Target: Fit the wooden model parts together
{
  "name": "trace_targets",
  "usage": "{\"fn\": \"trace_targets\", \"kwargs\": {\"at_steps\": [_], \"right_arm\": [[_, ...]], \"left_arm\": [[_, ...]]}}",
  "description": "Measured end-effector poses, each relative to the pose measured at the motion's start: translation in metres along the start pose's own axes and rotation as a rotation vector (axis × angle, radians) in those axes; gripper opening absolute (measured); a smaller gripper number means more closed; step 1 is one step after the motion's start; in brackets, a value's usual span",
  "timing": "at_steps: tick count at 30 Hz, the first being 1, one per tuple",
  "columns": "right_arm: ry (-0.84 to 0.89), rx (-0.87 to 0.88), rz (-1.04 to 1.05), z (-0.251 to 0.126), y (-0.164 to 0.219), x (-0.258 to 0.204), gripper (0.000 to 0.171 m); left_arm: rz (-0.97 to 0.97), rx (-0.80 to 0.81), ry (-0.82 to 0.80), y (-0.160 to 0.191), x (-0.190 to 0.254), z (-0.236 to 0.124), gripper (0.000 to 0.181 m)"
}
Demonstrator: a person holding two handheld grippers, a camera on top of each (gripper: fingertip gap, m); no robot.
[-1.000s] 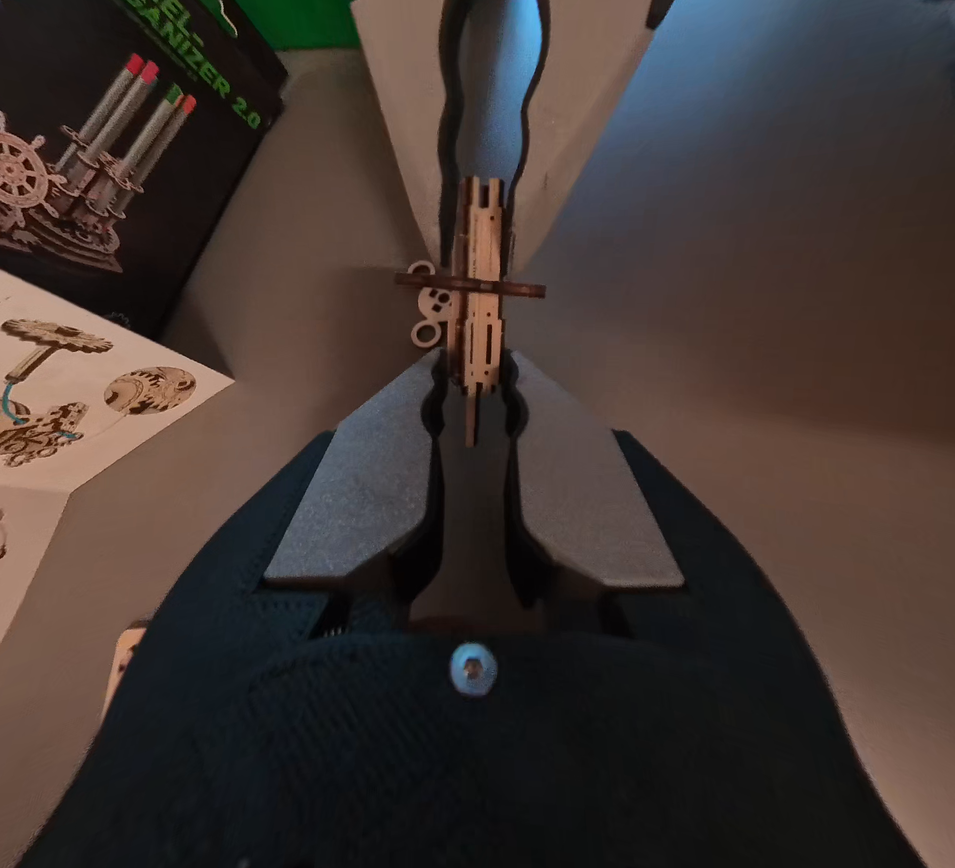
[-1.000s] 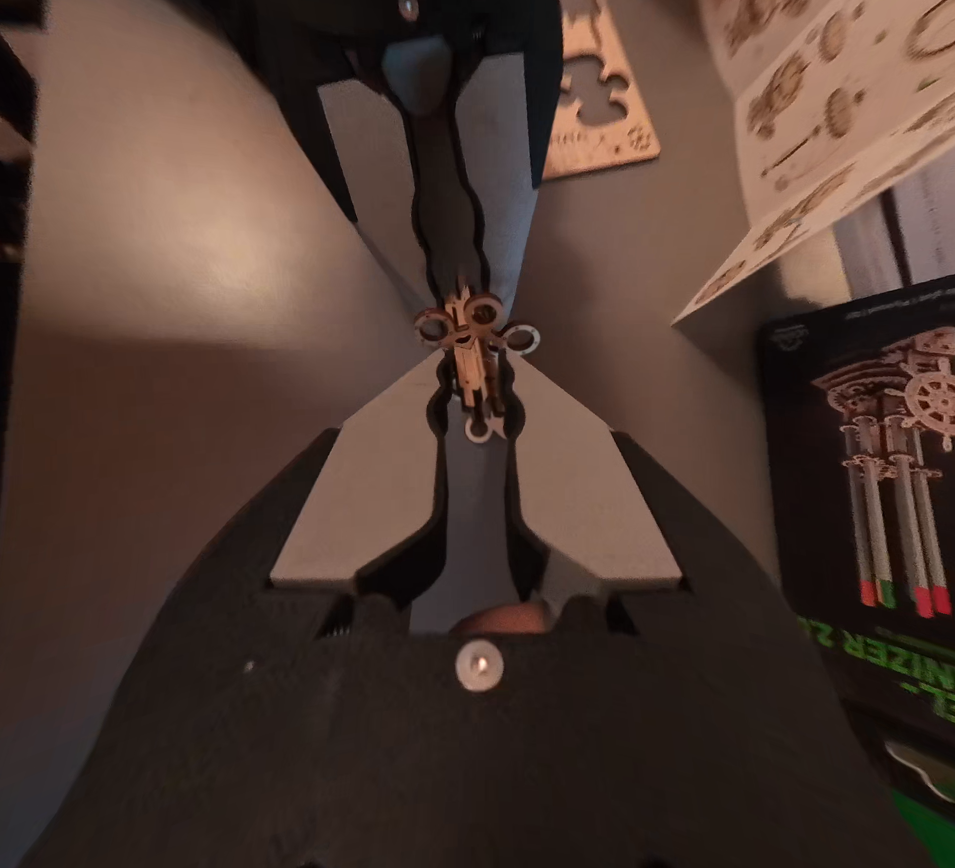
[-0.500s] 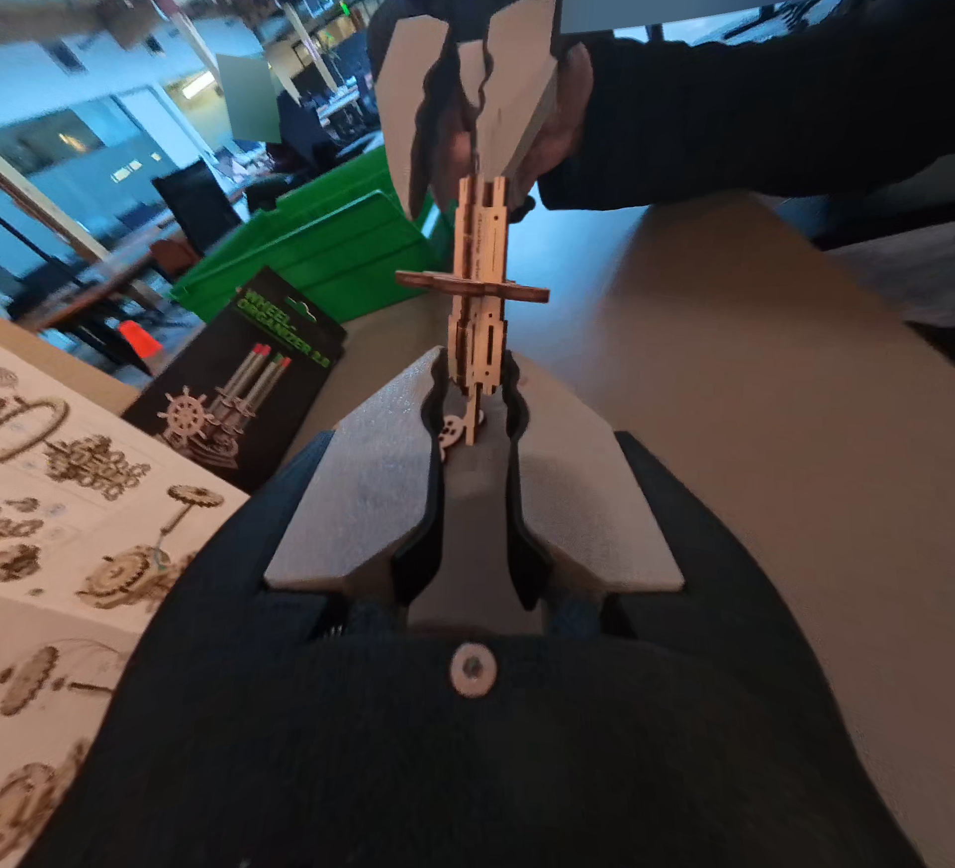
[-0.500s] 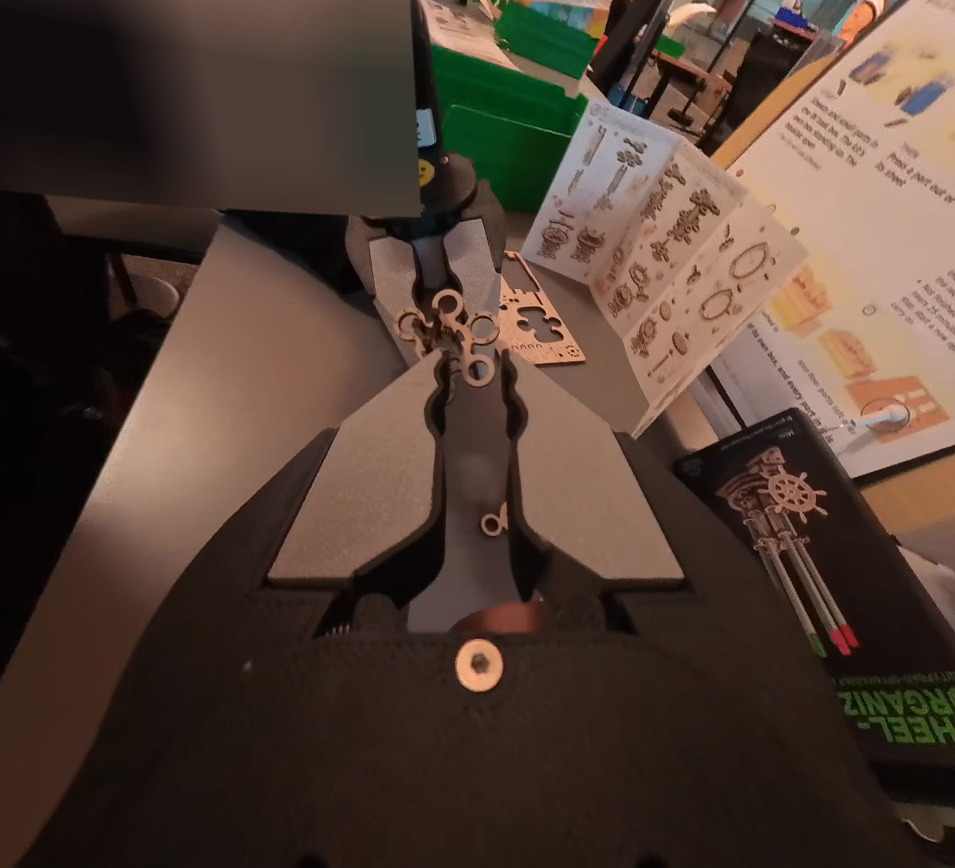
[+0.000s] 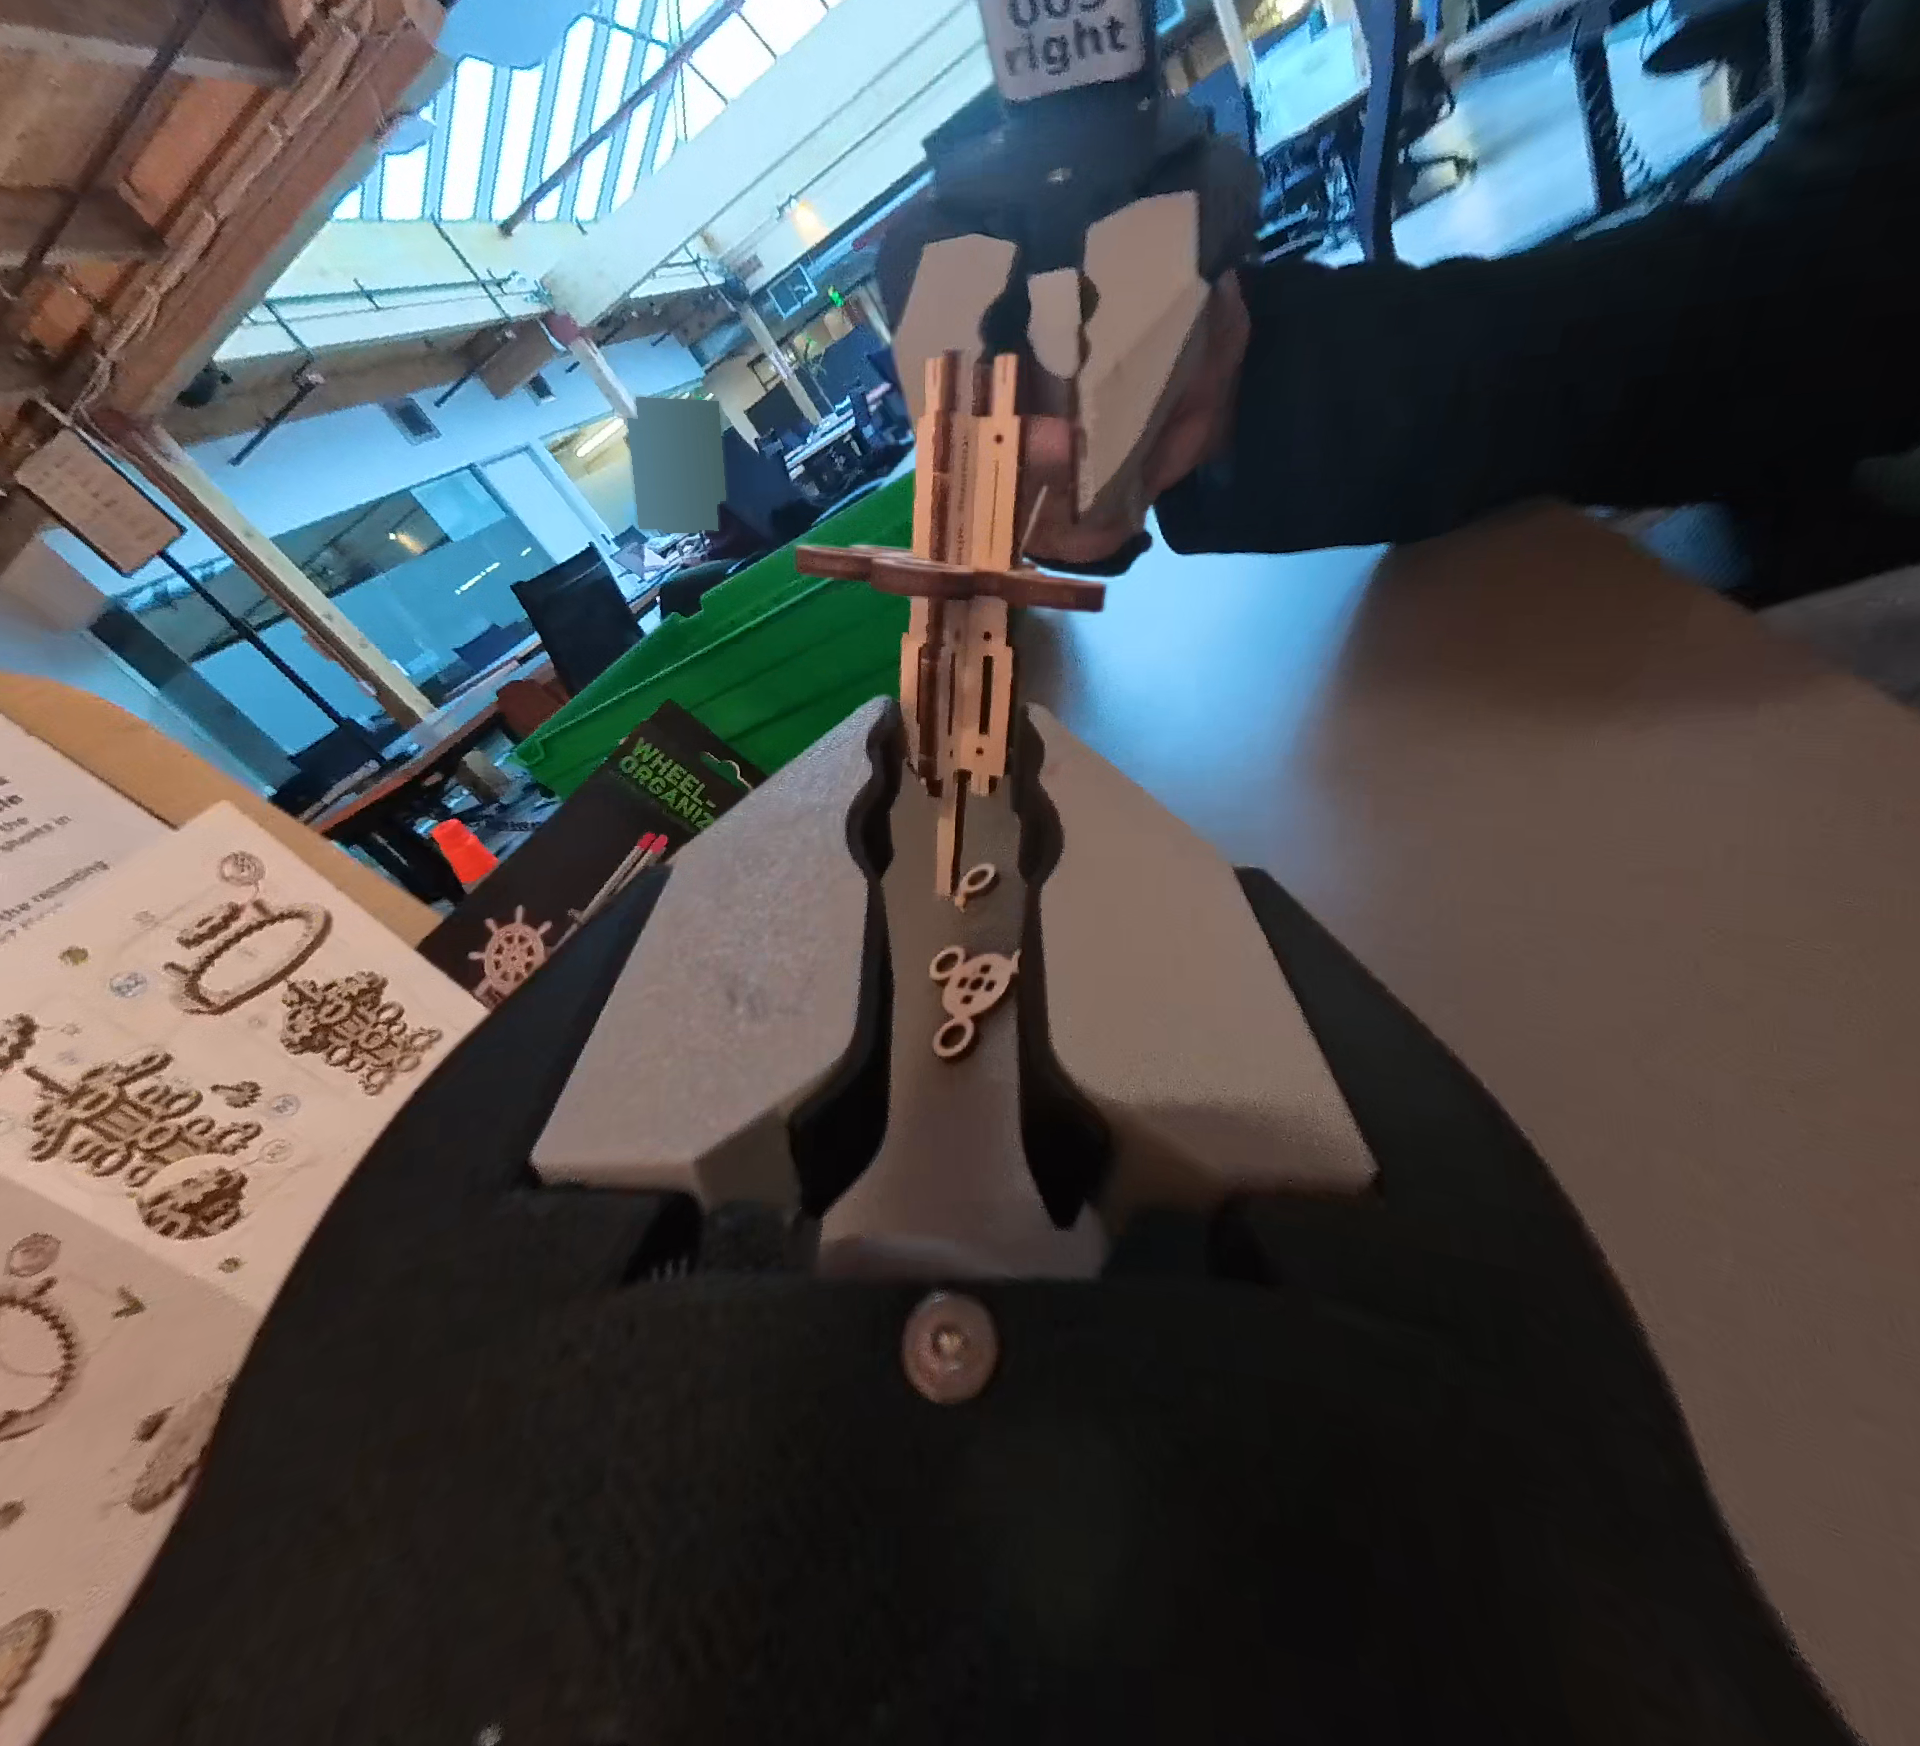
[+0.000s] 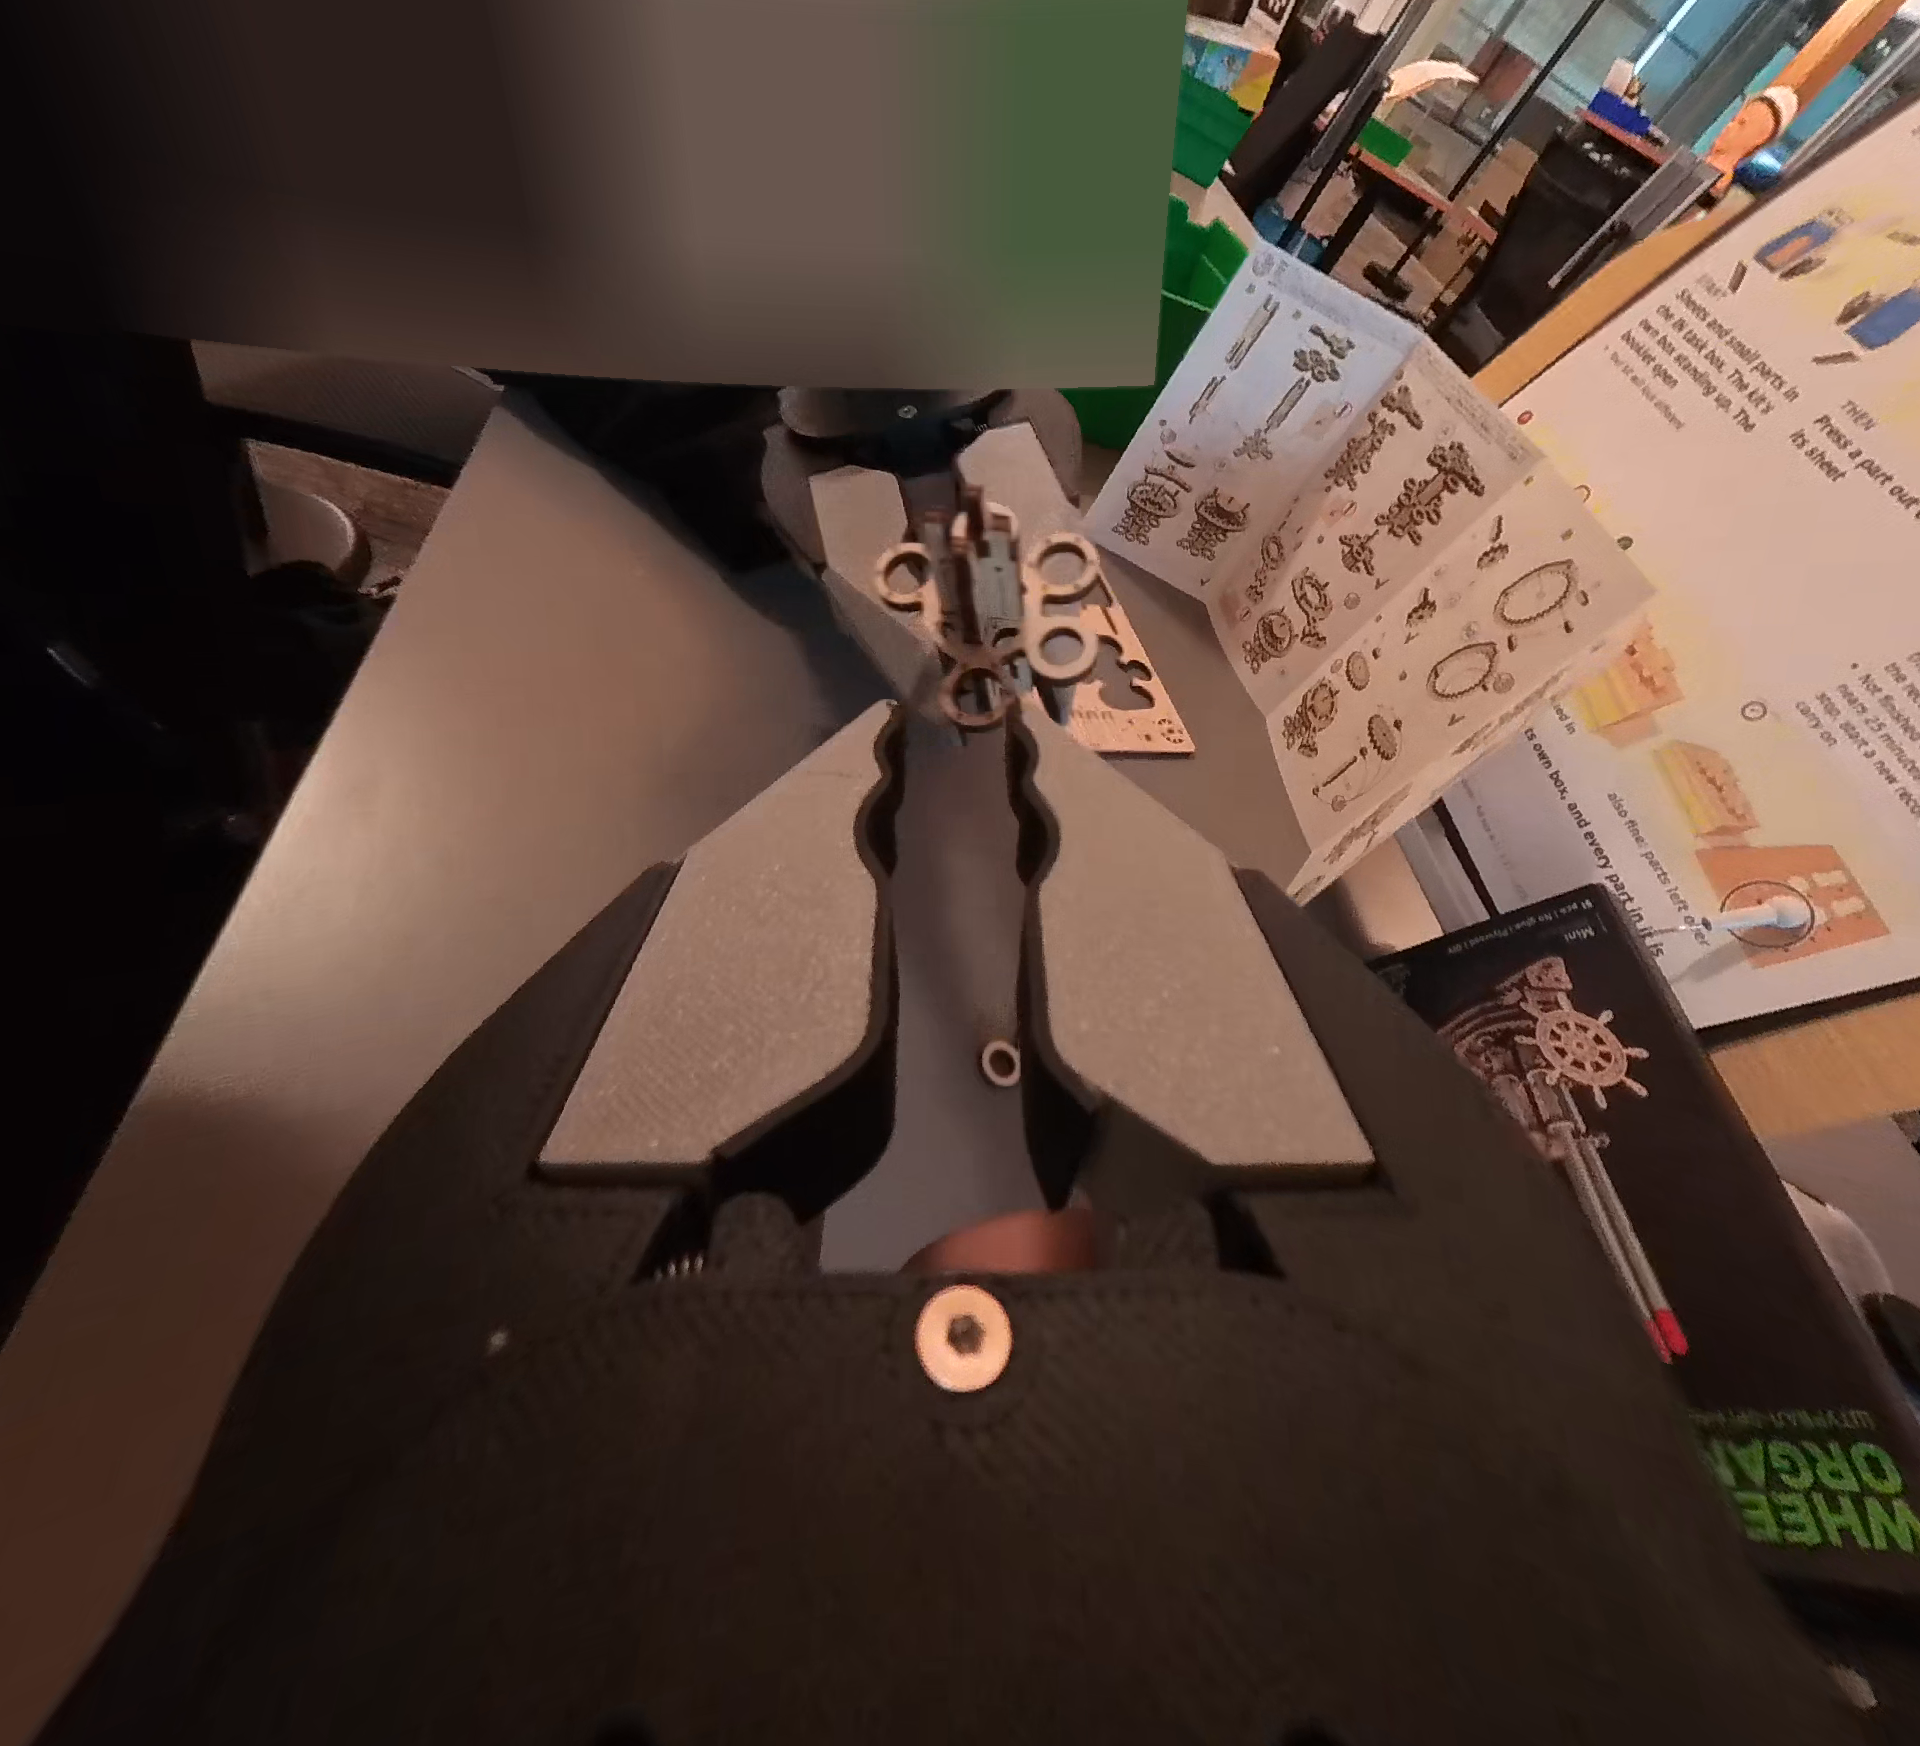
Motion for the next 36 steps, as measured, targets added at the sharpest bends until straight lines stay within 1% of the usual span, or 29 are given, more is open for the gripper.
{"fn": "trace_targets", "kwargs": {"at_steps": [2,5,9,12,15,20,25,27,29,30,32,33,34,36], "right_arm": [[0.001,0.018,-0.014,0.001,-0.004,-0.002,0.014],[0.005,0.048,-0.028,0.005,-0.011,-0.006,0.008],[0.067,0.014,-0.023,0.011,-0.009,-0.001,0.01],[0.079,0.001,-0.032,0.014,-0.009,-0.002,0.001],[0.102,-0.001,-0.028,0.016,-0.009,0.001,0.0],[0.084,-0.02,-0.022,0.015,-0.007,0.0,0.0],[-0.018,0.095,-0.002,-0.001,-0.018,-0.005,0.0],[-0.062,0.11,0.027,-0.009,-0.017,-0.006,0.0],[-0.148,0.026,0.111,-0.01,-0.004,-0.009,0.0],[-0.159,-0.061,0.15,-0.008,0.008,-0.009,0.009],[-0.078,-0.256,0.169,-0.001,0.032,-0.001,0.036],[-0.061,-0.304,0.17,0.002,0.037,0.0,0.041],[-0.062,-0.304,0.173,0.004,0.037,-0.001,0.04],[-0.056,-0.246,0.17,0.004,0.028,-0.001,0.03]], "left_arm": [[-0.034,0.014,-0.014,0.0,-0.004,-0.001,0.018],[-0.044,0.01,-0.031,0.001,-0.007,-0.002,0.018],[-0.037,-0.005,-0.032,0.002,-0.006,0.0,0.018],[-0.035,-0.012,-0.03,0.002,-0.005,0.001,0.018],[-0.03,-0.019,-0.03,0.002,-0.004,0.002,0.018],[-0.033,-0.025,-0.032,0.002,-0.005,0.002,0.018],[-0.065,-0.013,-0.045,0.002,-0.009,-0.001,0.018],[-0.088,-0.004,-0.045,0.002,-0.011,-0.002,0.018],[-0.108,0.005,-0.037,0.001,-0.012,-0.003,0.018],[-0.119,0.007,-0.031,0.001,-0.012,-0.003,0.018],[-0.167,0.012,-0.012,0.0,-0.012,-0.003,0.018],[-0.202,0.012,0.001,-0.001,-0.012,-0.004,0.018],[-0.238,0.01,0.011,-0.001,-0.013,-0.004,0.018],[-0.311,0.002,0.036,-0.001,-0.014,-0.005,0.018]]}}
Point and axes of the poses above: each gripper's, where its closed fingertips meet, z out along the fingers, y out of its underside, x = y × z across the jaws, the point moved 6 cm from there along -z, back along the fingers, and after that the axes turned 4 degrees about x, right-handed, at the moved point
